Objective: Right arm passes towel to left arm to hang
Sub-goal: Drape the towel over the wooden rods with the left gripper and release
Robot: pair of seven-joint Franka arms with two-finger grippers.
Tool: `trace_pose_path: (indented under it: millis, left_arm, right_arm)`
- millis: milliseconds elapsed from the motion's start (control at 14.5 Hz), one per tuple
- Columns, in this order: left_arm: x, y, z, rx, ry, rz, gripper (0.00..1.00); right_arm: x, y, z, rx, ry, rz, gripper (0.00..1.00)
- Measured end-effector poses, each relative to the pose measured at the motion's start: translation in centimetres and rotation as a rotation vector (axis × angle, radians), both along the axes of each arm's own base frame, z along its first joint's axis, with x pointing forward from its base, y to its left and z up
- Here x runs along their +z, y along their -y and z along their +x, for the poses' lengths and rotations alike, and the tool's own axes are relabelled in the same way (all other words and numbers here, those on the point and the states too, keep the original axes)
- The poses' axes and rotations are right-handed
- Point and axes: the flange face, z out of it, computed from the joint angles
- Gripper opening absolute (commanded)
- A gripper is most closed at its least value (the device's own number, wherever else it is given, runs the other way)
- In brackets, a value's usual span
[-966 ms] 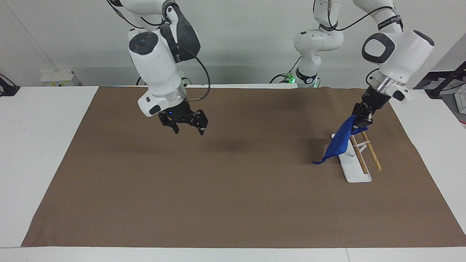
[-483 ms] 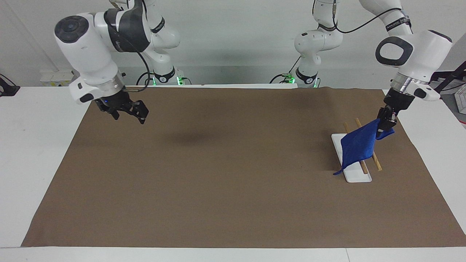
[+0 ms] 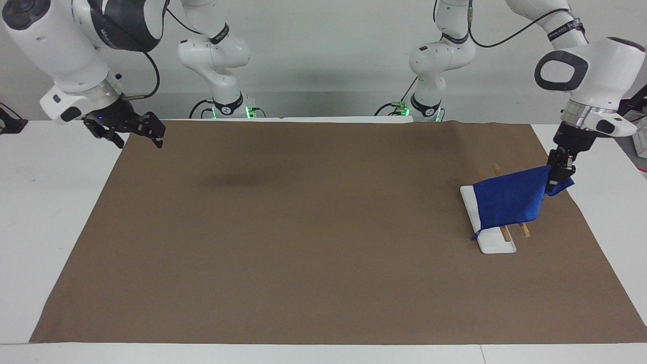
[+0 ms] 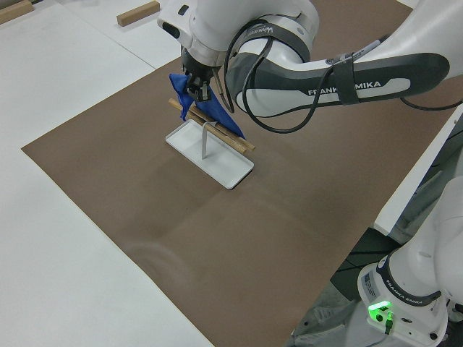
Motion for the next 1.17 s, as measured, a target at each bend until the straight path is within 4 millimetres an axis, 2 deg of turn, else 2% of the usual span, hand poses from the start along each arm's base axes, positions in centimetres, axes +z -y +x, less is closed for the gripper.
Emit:
trace_pose_path:
  millis: [345, 690, 759, 828, 897, 966, 1172]
  left_arm:
    - [-2.5, -1.2, 1.0, 0.032, 0.005, 0.010, 0.01]
    - [-5.9, -1.9, 0.2, 0.052, -0.035, 0.011, 0.04]
    - [-6.4, -2.0, 0.0, 0.056, -0.042, 0.010, 0.07]
    - [-6.7, -2.4, -0.2, 0.063, -0.046, 0.010, 0.28]
    - [-6.8, -2.9, -0.4, 0.073, -0.049, 0.010, 0.78]
    - [-6.8, -3.4, -0.5, 0.080, -0.050, 0.010, 0.99]
    - [-6.7, -4.3, -0.7, 0.094, -0.048, 0.013, 1.00]
  right_arm:
    - [0.0, -0.9, 0.1, 0.021, -0.002, 0.001, 0.99]
    - [0.0, -1.0, 0.1, 0.022, -0.003, 0.001, 0.99]
    - [0.0, -1.0, 0.1, 0.022, -0.003, 0.001, 0.99]
    - [0.0, -1.0, 0.1, 0.022, -0.003, 0.001, 0.99]
    - [0.0, -1.0, 0.1, 0.022, -0.003, 0.001, 0.99]
    - [0.0, -0.9, 0.1, 0.021, -0.003, 0.001, 0.99]
    - [0.4, -0.7, -0.1, 0.017, 0.005, 0.001, 0.99]
